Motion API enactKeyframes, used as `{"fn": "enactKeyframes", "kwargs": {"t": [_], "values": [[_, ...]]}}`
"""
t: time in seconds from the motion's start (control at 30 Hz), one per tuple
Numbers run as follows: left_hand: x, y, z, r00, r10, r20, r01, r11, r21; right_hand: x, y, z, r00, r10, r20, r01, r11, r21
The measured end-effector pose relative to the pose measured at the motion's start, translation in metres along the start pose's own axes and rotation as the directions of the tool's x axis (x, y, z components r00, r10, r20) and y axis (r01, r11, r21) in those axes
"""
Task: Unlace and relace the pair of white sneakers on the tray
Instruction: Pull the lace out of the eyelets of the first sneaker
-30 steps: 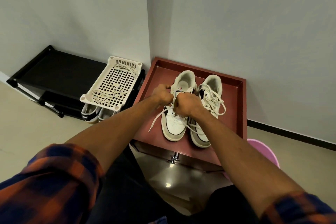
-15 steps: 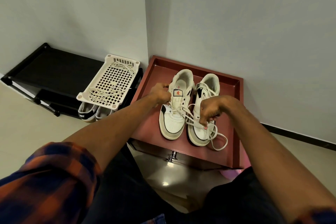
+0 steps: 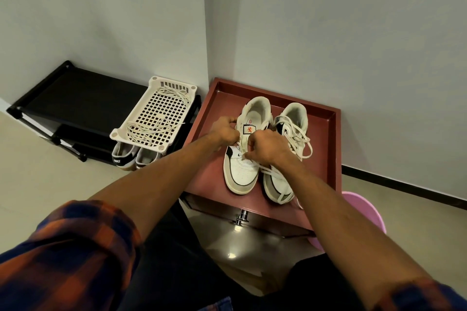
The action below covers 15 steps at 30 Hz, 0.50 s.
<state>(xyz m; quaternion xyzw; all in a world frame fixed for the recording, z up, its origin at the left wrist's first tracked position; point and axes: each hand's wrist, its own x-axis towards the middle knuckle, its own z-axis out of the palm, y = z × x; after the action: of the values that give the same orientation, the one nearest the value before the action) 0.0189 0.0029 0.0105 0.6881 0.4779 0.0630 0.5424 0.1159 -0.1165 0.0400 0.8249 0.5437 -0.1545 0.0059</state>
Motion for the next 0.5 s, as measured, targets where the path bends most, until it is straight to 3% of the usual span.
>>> {"fn": "enactKeyframes", "kwargs": {"t": [0.1,0.17,0.23,0.3,0.33,0.4,0.5], "values": [[0.001,0.0,0.0,1.0,0.01,0.005,-0.01,1.0,0.004,-0.003,0.001,0.005,1.0,-0.004,0.022,0.003,0.999,0.049],[-0.001,0.0,-0.002,1.0,0.013,0.002,-0.013,1.0,0.003,-0.004,0.01,-0.002,0.979,-0.064,0.196,0.024,0.98,0.199],[-0.002,0.001,-0.001,1.0,0.007,0.005,-0.007,1.0,-0.009,-0.008,0.021,-0.015,0.861,-0.106,0.498,-0.027,0.967,0.252],[-0.004,0.001,0.001,0.999,0.034,0.009,-0.034,0.998,0.051,-0.015,0.032,-0.029,0.717,-0.053,0.695,-0.054,0.99,0.131],[-0.005,0.001,0.001,0.997,0.081,-0.007,-0.079,0.988,0.133,-0.017,0.037,-0.034,0.709,-0.04,0.704,-0.056,0.992,0.112],[-0.012,-0.002,0.005,0.974,0.21,-0.088,-0.178,0.944,0.279,-0.013,0.044,-0.037,0.796,-0.057,0.603,-0.054,0.985,0.165],[-0.026,-0.011,0.014,0.902,0.398,-0.165,-0.317,0.872,0.372,-0.006,0.046,-0.032,0.968,-0.078,0.241,0.033,0.982,0.185]]}}
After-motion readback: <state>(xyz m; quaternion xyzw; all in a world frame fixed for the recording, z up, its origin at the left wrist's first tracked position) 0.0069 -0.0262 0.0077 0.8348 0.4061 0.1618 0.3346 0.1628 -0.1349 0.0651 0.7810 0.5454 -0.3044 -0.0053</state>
